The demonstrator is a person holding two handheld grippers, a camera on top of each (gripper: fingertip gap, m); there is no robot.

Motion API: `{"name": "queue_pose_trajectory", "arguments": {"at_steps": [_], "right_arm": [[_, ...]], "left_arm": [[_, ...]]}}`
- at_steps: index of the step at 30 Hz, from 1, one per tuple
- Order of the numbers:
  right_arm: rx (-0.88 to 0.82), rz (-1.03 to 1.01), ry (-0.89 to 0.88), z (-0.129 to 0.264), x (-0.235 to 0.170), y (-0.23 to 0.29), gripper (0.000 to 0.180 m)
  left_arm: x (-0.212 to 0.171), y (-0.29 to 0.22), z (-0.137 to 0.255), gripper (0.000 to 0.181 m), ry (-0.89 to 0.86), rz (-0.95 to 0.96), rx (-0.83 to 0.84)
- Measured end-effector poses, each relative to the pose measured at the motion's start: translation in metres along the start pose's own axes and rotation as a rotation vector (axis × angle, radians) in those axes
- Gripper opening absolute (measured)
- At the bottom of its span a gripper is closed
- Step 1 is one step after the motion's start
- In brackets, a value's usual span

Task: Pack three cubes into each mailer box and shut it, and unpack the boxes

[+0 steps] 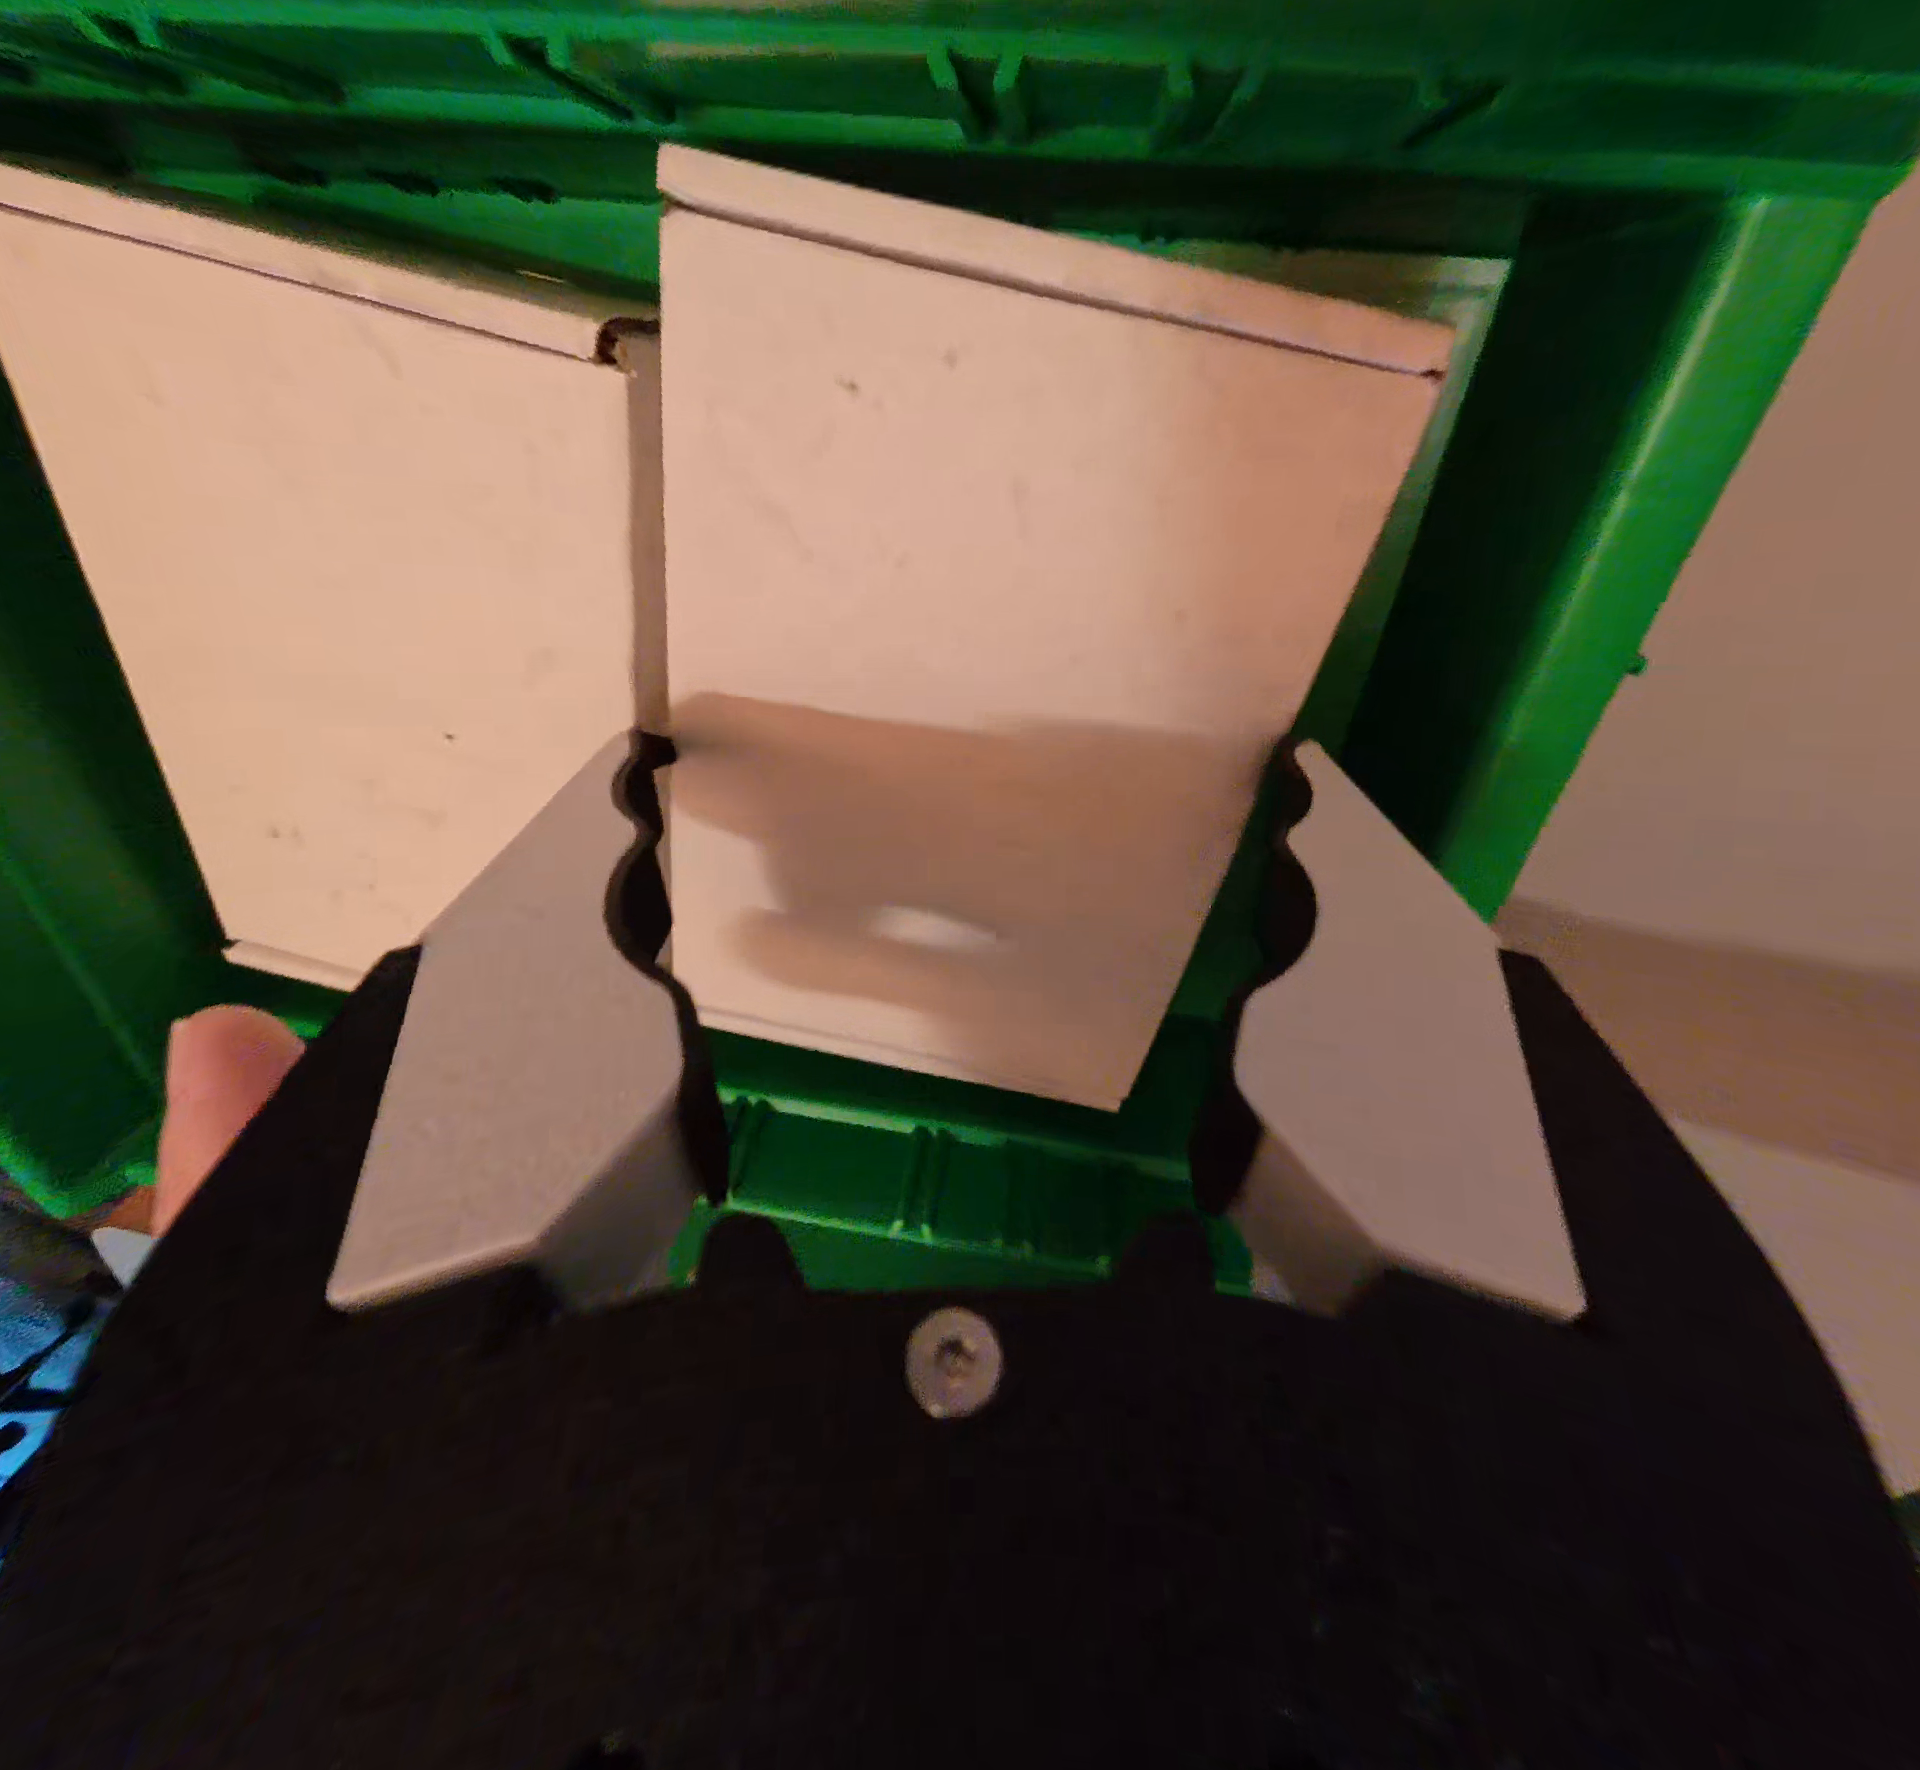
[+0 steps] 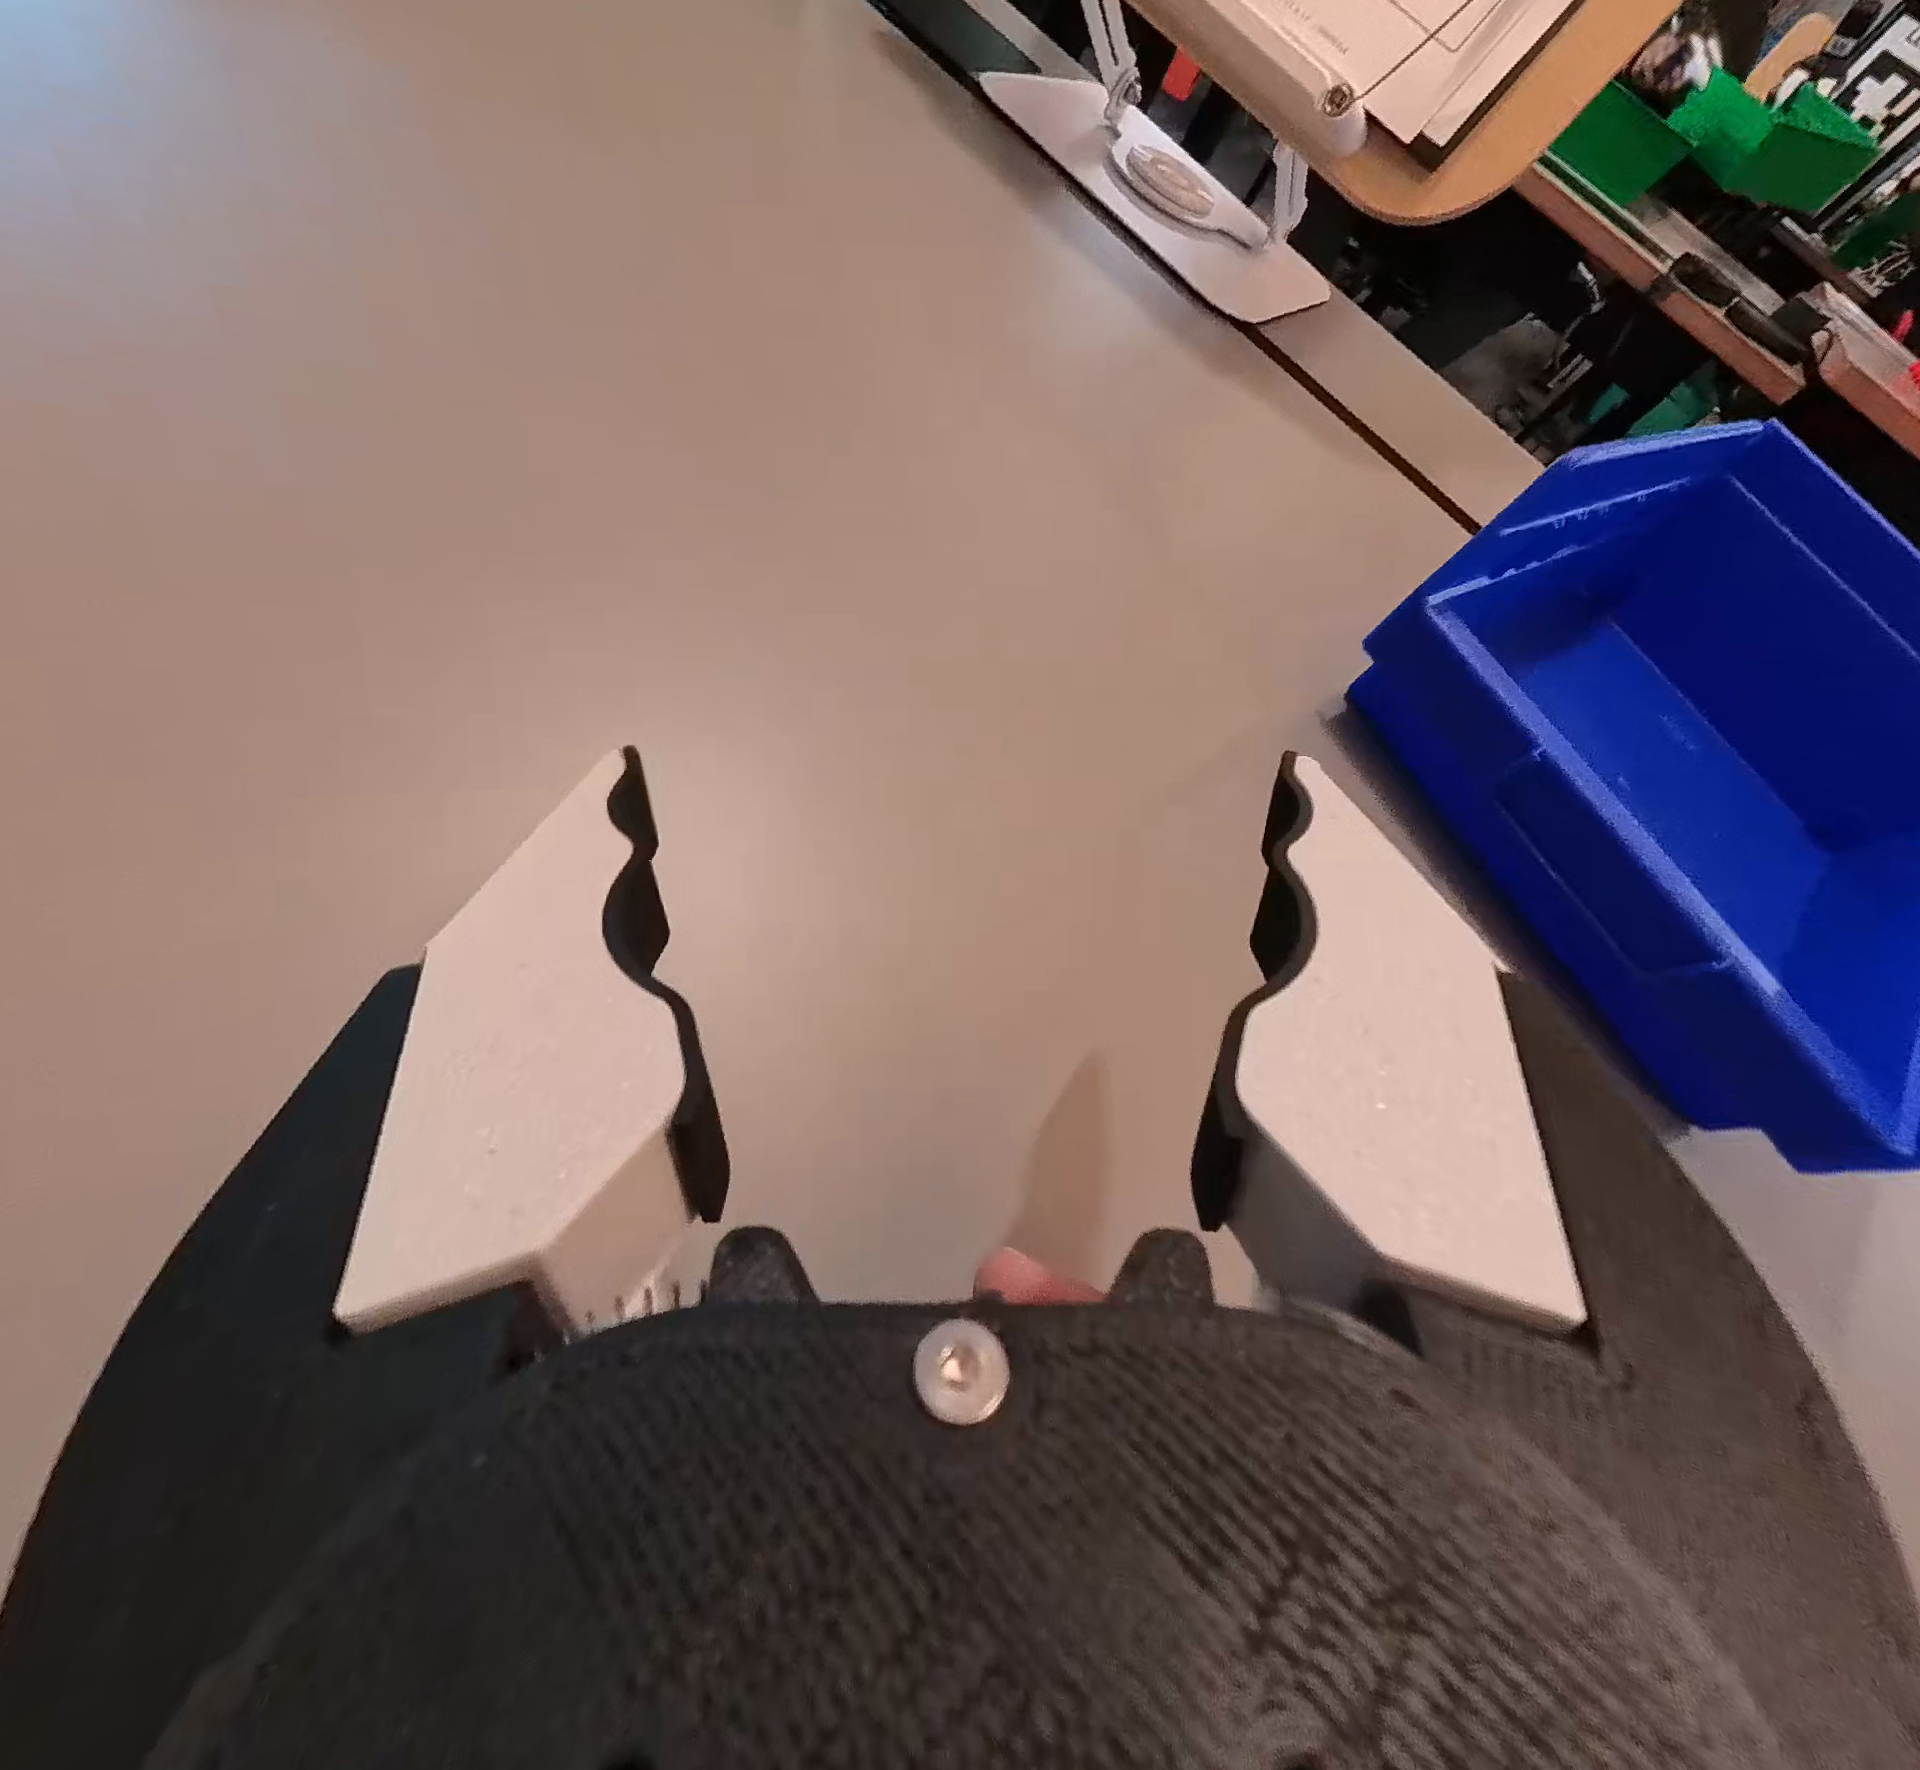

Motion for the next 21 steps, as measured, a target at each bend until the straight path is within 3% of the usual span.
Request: {"name": "queue_pose_trajectory", "arguments": {"at_steps": [7,17,21], "right_arm": [[-0.003,-0.003,-0.005,-0.010,0.002,-0.001,0.116],[-0.013,-0.005,0.012,-0.010,-0.004,-0.003,0.115],[-0.035,-0.022,0.010,-0.012,-0.005,-0.009,0.115]], "left_arm": [[-0.001,0.001,0.003,0.109,0.094,-0.041,-0.040],[0.001,-0.002,0.001,0.108,0.097,0.004,-0.100],[-0.013,-0.004,-0.017,0.130,0.153,0.041,-0.102]]}}
Point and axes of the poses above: each gripper's, where its closed fingertips meet, z back along the fingers, x out of its top, y = z × x across the jaws, the point moved 5 cm from there along z, back along the fingers, and after that the axes turned 14 degrees about -y, right-handed, at the moved point
